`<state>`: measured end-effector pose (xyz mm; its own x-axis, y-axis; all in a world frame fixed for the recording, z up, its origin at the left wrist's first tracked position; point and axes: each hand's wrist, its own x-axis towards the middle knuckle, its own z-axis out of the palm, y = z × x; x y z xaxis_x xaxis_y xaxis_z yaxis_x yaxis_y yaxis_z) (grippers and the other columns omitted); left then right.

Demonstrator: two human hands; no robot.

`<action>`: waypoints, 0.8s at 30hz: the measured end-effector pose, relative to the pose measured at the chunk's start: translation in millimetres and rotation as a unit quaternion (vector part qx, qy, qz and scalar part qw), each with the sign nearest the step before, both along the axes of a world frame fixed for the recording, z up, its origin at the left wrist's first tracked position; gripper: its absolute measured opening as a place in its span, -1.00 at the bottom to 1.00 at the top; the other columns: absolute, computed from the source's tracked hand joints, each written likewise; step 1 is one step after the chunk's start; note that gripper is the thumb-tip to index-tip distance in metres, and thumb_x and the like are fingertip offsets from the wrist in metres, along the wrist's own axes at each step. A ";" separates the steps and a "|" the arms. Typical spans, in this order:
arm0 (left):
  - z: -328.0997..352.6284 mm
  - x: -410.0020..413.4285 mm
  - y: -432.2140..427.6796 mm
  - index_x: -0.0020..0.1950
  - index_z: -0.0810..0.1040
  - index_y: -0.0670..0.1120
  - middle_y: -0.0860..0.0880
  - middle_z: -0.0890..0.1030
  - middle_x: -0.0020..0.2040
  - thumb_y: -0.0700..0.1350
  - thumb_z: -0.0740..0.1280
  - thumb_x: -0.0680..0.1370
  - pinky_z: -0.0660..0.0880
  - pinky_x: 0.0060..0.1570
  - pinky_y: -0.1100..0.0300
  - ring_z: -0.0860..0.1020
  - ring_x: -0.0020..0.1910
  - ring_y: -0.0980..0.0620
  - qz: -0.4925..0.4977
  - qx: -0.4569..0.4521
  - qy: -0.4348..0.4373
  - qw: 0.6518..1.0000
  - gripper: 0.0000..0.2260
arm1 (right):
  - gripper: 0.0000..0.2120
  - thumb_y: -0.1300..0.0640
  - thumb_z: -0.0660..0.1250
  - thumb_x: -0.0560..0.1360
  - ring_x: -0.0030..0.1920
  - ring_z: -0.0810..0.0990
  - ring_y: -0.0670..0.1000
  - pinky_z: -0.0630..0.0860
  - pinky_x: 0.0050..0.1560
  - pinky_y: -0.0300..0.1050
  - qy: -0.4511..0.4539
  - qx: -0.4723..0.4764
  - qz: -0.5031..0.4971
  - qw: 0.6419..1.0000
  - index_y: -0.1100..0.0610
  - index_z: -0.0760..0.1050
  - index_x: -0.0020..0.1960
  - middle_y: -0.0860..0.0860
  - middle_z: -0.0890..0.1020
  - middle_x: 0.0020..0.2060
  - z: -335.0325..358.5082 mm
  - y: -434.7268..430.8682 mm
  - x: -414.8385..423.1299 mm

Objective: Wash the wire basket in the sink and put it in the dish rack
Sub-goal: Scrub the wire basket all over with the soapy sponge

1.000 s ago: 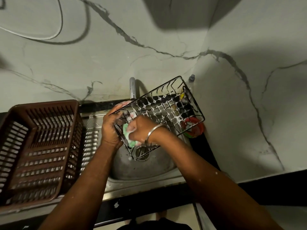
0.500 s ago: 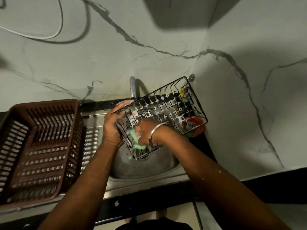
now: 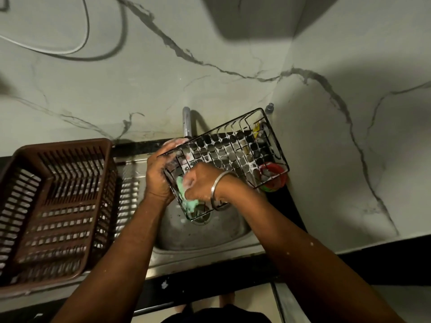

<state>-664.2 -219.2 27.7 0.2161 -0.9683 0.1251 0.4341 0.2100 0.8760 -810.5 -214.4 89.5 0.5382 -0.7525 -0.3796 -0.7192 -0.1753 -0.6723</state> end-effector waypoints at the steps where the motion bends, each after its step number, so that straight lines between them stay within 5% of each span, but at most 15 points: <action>1: 1.6 -2.6 1.7 0.19 0.74 -0.16 -0.31 0.65 0.28 -0.12 0.35 0.42 0.53 0.35 -0.13 0.60 0.31 -0.29 -0.002 0.001 0.008 1.000 -0.62 | -0.82 0.19 0.52 0.42 -0.08 0.70 0.02 0.68 0.02 -0.04 -0.013 -0.016 -0.019 1.000 0.11 0.69 0.03 -0.01 0.73 -0.07 -3.3 0.8 2.6; 4: 6.4 -3.2 1.1 0.20 0.73 -0.19 -0.33 0.63 0.29 -0.09 0.42 0.40 0.51 0.35 -0.12 0.60 0.28 -0.26 -0.008 0.002 0.027 1.000 -0.60 | -0.89 0.29 0.46 0.48 -0.13 0.69 0.08 0.69 -0.08 0.01 -0.157 0.081 -0.112 0.978 0.09 0.65 -0.08 0.08 0.71 -0.10 -8.0 6.6 6.8; 6: 7.8 -3.1 0.3 0.19 0.73 -0.17 -0.30 0.64 0.25 -0.10 0.41 0.43 0.53 0.28 -0.09 0.59 0.25 -0.24 -0.017 0.005 0.019 1.000 -0.63 | -0.88 0.33 0.43 0.51 -0.14 0.67 0.12 0.64 -0.15 0.02 -0.261 0.162 -0.224 0.925 0.14 0.63 -0.05 0.17 0.69 -0.10 -6.7 8.2 10.6; 9: 6.5 -7.3 0.2 0.13 0.78 -0.08 -0.17 0.73 0.14 -0.21 0.26 0.48 0.59 0.07 0.08 0.65 0.09 -0.12 -0.012 0.009 0.001 1.000 -0.65 | -0.92 0.36 0.40 0.51 -0.21 0.63 0.08 0.60 -0.25 -0.07 -0.303 0.062 -0.260 0.915 0.29 0.62 -0.01 0.19 0.68 -0.14 -3.4 12.4 25.9; 11: 6.4 -5.3 -1.0 0.12 0.78 -0.06 -0.18 0.72 0.16 -0.20 0.27 0.49 0.60 0.05 0.09 0.67 0.08 -0.09 -0.002 0.004 -0.008 1.000 -0.66 | -0.93 0.33 0.42 0.49 -0.15 0.66 0.07 0.65 -0.13 -0.05 -0.277 0.002 -0.224 0.934 0.24 0.63 -0.03 0.11 0.71 -0.11 -3.9 16.4 26.6; 14: 2.8 5.3 -4.5 0.17 0.75 -0.14 -0.29 0.64 0.28 -0.12 0.37 0.47 0.56 0.25 -0.06 0.60 0.27 -0.25 0.003 -0.005 0.016 1.000 -0.68 | -0.91 0.31 0.48 0.45 -0.16 0.65 -0.04 0.66 -0.07 -0.12 -0.143 0.004 -0.044 0.989 0.17 0.62 -0.09 -0.01 0.67 -0.15 -5.5 13.8 5.2; 16: -0.6 6.7 -5.5 0.19 0.73 -0.18 -0.35 0.59 0.31 -0.12 0.40 0.44 0.52 0.27 -0.14 0.55 0.29 -0.32 0.002 0.009 0.036 0.999 -0.65 | -0.90 0.28 0.50 0.45 -0.18 0.61 -0.10 0.60 -0.11 -0.20 -0.083 -0.019 -0.016 0.996 0.15 0.64 -0.07 -0.06 0.64 -0.17 -4.9 5.8 -6.1; 19: -3.1 5.7 -8.8 0.21 0.72 -0.20 -0.43 0.56 0.33 -0.11 0.41 0.43 0.47 0.32 -0.30 0.52 0.30 -0.41 0.013 0.011 0.027 0.999 -0.63 | -0.78 0.20 0.51 0.48 0.06 0.60 0.03 0.61 0.11 -0.06 0.009 -0.132 -0.070 0.989 0.10 0.65 0.13 0.04 0.63 0.07 -4.5 5.0 -7.0; 21: -2.9 7.0 -12.0 0.21 0.72 -0.20 -0.45 0.56 0.33 -0.11 0.40 0.45 0.43 0.33 -0.40 0.49 0.33 -0.53 0.023 -0.006 -0.005 1.000 -0.64 | -0.81 0.22 0.46 0.53 0.08 0.62 0.10 0.61 0.12 -0.01 0.072 -0.153 -0.002 0.986 0.14 0.65 0.14 0.10 0.64 0.08 -8.1 12.3 -0.2; 24: 2.0 3.5 -9.0 0.18 0.72 -0.26 -0.37 0.61 0.27 -0.18 0.34 0.48 0.60 0.22 -0.16 0.58 0.28 -0.41 0.041 -0.043 -0.050 0.997 -0.67 | -0.85 0.24 0.41 0.53 0.00 0.66 0.06 0.62 0.10 -0.06 0.088 -0.098 0.093 0.987 0.12 0.72 0.04 0.08 0.72 0.00 -8.8 10.5 -2.2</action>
